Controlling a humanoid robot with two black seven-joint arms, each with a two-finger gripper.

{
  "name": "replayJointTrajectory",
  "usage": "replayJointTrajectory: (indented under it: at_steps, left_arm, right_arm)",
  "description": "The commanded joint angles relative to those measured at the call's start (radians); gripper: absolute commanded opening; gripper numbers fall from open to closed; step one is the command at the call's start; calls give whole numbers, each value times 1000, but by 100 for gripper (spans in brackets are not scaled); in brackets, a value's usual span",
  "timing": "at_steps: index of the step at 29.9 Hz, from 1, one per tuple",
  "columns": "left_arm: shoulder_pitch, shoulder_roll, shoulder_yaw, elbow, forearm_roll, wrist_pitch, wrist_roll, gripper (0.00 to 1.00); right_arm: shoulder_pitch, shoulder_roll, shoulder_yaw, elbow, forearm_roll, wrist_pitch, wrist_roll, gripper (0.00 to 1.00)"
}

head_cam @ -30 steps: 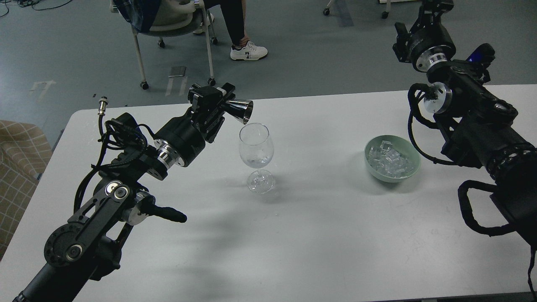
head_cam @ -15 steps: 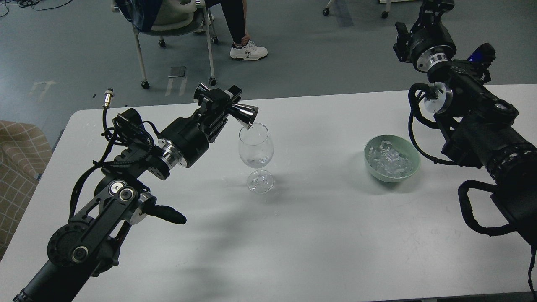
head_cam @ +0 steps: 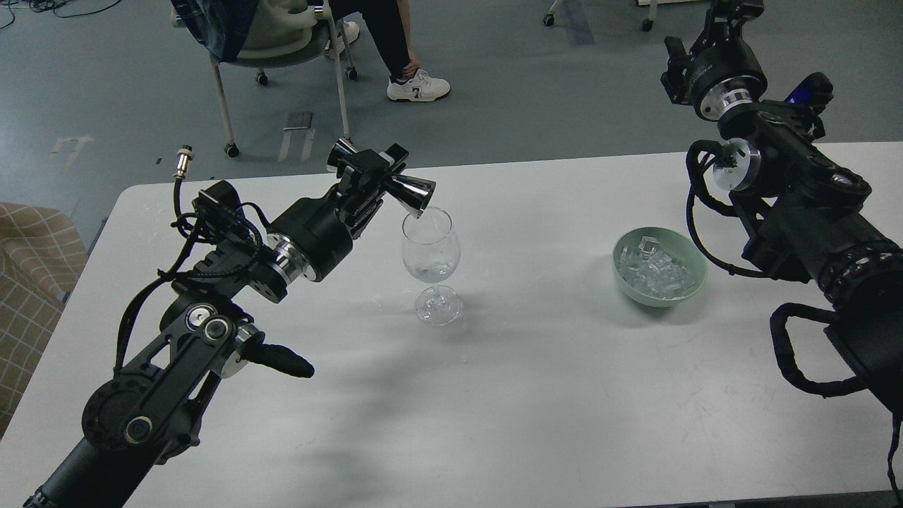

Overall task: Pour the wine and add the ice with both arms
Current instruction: 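Tilt the jigger over the wine glass rim with the left gripper, then carry the jigger back and set it down on the table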

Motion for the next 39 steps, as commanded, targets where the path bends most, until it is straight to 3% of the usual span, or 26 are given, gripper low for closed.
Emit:
replayJointTrajectory:
  at_steps: [1, 12, 17, 27, 33, 39]
  left_arm:
    - [13, 0, -18, -1, -104, 8, -2, 11]
    - [63, 5, -219, 37, -719, 3, -12, 11]
    - [90, 2, -268, 171, -911, -6, -47, 11]
    - [0, -20, -290, 646, -1202, -118, -65, 11]
    - [-46, -78, -291, 780, -1207, -199, -70, 11]
    - [-89, -123, -294, 850, -1233, -204, -84, 11]
  right_arm:
    - [0, -2, -2, 0, 0, 0, 0, 100]
    - [0, -1, -5, -2, 0, 0, 0, 100]
    - [-2, -2, -6, -2, 0, 0, 0, 100]
    - [-16, -1, -12, -2, -3, 0, 0, 100]
    - [-26, 1, -14, 0, -3, -2, 0, 100]
    - [-26, 1, -15, 0, -3, -9, 0, 100]
